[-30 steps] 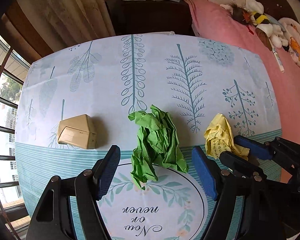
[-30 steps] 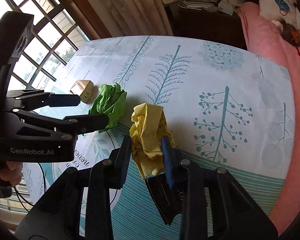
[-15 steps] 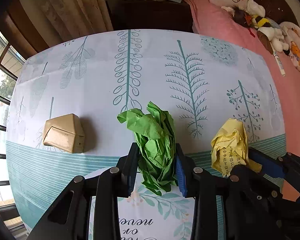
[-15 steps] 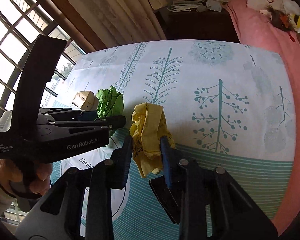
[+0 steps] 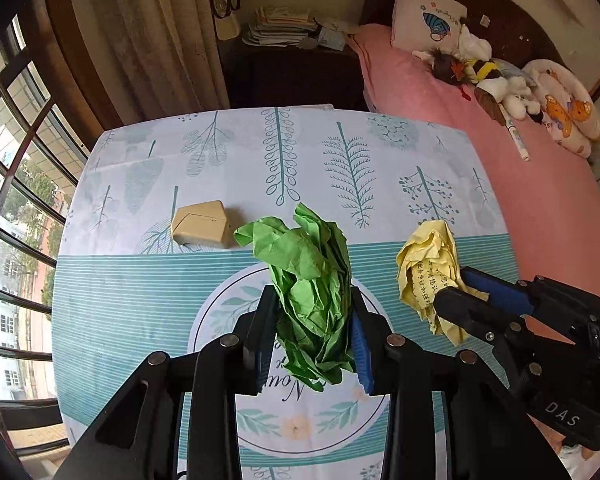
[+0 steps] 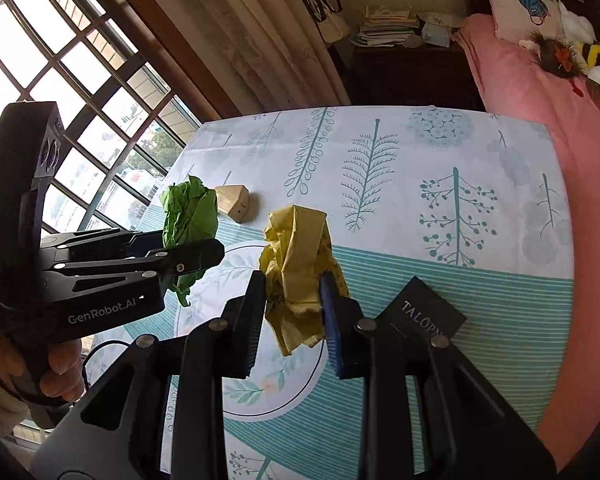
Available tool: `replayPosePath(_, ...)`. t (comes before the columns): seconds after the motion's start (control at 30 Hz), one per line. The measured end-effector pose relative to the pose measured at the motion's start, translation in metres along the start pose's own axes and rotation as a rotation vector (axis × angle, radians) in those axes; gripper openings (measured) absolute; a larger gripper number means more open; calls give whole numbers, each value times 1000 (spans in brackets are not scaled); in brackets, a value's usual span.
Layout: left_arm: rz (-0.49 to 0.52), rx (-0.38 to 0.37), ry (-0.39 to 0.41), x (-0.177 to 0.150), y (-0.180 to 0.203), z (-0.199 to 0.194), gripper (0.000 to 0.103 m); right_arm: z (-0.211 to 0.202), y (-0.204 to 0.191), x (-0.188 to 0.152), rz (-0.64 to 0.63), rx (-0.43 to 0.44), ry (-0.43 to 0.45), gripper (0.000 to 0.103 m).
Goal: Collect trash
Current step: 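Lift both wrappers off the table and carry them toward the bin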
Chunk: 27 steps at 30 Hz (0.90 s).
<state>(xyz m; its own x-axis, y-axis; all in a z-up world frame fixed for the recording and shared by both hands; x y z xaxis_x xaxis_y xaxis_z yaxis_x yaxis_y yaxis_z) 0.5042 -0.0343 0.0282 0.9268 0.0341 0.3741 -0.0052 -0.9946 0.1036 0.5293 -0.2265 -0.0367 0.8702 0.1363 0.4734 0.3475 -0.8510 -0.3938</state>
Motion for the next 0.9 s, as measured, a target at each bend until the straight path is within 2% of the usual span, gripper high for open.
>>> replayPosePath(0.2,34,-20,60,-55,-8,-76,33,-47,-51,-27,-3,15,60,24)
replayPosePath(0.37,72,-40,107,-111,-19,-139,33,-88,-102,-65,-8,19,104,24)
replayPosePath(0.5,87,-79,147,-161,-32,-186,33,-118,-142,-108,15,19,130,24)
replayPosePath(0.67,122,-87,194,-231,-51,-231,33,-149,-188,-171,57,6,156,24)
replayPosePath(0.9,173,-136,180,-331,-78,-262,33,-174,-244,-260,100,-47,178,24)
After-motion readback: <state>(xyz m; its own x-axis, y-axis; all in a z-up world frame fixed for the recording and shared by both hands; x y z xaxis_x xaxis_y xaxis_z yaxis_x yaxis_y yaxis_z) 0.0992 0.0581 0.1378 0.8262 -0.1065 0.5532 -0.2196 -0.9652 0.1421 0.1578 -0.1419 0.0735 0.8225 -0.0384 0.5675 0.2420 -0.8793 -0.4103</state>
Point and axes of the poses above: each gripper's, at about its wrist camera, not at the fingertips, and z roughly the way its jaws point, y to its right, x to its top, the point moved 1 cm from there along z, roughly the way its jaws point, and after that the axes turned 2 degrees about z, right-handed, at the moved point
